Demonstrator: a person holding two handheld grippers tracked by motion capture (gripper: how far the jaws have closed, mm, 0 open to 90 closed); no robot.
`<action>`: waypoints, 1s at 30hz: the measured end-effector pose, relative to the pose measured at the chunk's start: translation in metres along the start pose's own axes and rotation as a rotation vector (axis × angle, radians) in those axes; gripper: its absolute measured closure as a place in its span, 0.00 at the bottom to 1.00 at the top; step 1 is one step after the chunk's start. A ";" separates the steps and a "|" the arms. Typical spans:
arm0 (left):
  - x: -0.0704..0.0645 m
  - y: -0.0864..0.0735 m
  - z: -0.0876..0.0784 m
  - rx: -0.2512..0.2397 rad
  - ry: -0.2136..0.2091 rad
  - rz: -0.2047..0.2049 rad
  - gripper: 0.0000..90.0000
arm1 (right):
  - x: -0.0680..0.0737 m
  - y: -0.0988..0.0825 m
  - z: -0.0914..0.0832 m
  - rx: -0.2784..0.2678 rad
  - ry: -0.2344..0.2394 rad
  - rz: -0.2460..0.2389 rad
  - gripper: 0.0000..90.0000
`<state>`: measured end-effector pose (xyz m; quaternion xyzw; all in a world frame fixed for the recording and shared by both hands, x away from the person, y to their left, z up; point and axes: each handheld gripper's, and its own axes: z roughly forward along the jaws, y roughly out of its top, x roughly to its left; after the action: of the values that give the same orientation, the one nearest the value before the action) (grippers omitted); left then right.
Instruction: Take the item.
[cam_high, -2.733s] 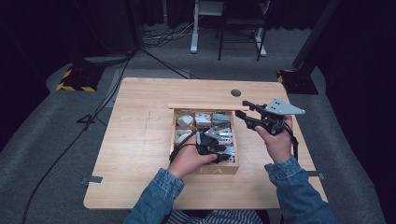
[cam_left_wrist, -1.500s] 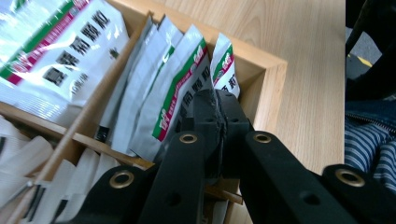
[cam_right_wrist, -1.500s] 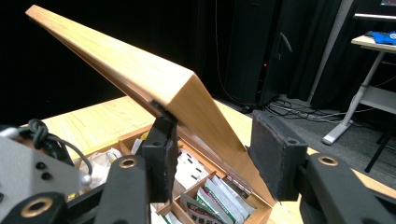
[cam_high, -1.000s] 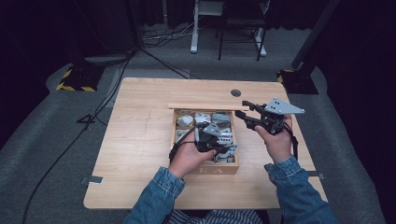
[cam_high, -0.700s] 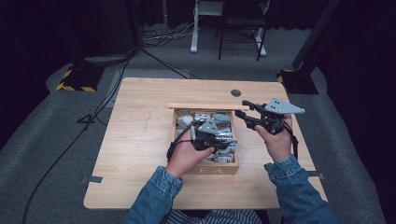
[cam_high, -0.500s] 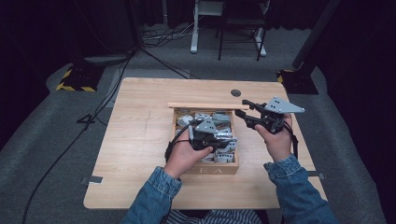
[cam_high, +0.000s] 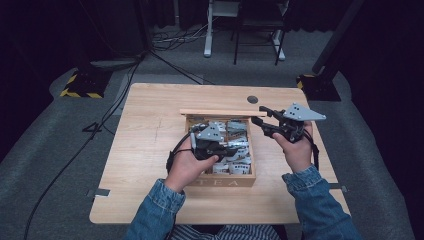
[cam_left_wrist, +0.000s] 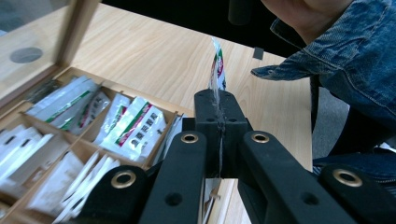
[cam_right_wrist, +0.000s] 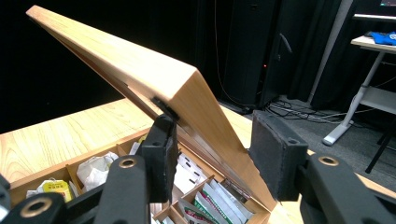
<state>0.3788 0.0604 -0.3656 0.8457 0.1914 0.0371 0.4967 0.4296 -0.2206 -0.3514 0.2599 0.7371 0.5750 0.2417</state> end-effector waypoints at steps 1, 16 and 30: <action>0.000 0.000 -0.003 -0.004 0.004 -0.002 1.00 | 0.000 0.000 0.000 0.000 -0.001 0.000 0.58; 0.010 -0.013 -0.048 -0.029 0.073 -0.025 1.00 | 0.002 0.000 0.000 0.003 -0.005 -0.002 0.59; 0.024 -0.039 -0.098 -0.030 0.180 -0.091 0.99 | 0.002 0.000 0.000 0.003 -0.005 -0.001 0.59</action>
<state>0.3652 0.1671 -0.3522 0.8220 0.2727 0.0930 0.4912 0.4281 -0.2195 -0.3515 0.2614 0.7374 0.5733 0.2436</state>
